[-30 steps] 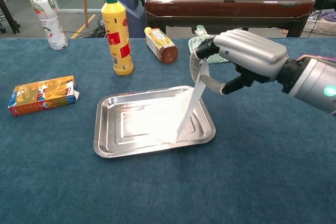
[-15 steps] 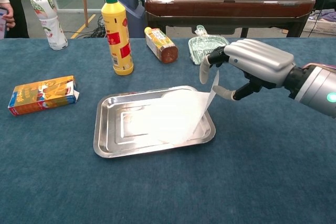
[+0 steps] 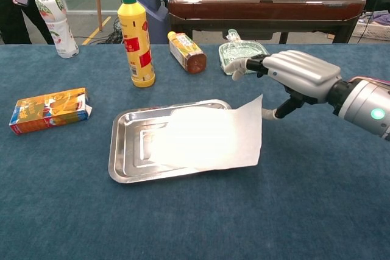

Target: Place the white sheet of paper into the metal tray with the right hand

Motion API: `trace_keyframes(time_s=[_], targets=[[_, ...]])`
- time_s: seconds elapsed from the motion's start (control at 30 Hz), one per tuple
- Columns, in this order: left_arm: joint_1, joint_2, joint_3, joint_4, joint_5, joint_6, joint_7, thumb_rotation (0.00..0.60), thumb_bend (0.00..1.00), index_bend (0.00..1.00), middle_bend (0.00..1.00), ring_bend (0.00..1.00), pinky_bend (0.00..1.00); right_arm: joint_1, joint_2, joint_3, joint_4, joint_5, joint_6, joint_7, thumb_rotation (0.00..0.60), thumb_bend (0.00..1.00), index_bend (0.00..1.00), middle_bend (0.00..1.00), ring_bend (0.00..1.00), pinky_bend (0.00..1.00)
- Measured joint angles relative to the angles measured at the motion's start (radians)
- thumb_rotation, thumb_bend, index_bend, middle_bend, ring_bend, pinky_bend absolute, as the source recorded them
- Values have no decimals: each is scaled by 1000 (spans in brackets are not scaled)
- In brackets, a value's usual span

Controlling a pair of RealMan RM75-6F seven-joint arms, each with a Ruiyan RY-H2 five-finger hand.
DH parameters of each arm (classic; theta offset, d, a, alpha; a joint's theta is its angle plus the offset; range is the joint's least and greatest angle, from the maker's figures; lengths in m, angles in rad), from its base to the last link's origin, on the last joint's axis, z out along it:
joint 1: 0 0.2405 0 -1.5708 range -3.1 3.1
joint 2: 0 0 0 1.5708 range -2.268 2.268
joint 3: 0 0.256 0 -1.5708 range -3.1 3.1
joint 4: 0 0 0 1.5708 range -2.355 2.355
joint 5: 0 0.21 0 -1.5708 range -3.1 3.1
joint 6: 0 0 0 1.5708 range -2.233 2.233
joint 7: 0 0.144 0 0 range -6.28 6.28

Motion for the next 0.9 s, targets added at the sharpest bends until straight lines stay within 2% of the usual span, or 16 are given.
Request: trace_keyframes(time_s=[0.9], targets=[[8, 4, 1, 23, -8, 3, -32, 600, 306, 168, 80, 63, 14, 123, -137, 83, 168, 78, -128, -1, 600, 289, 123, 188, 125, 261]])
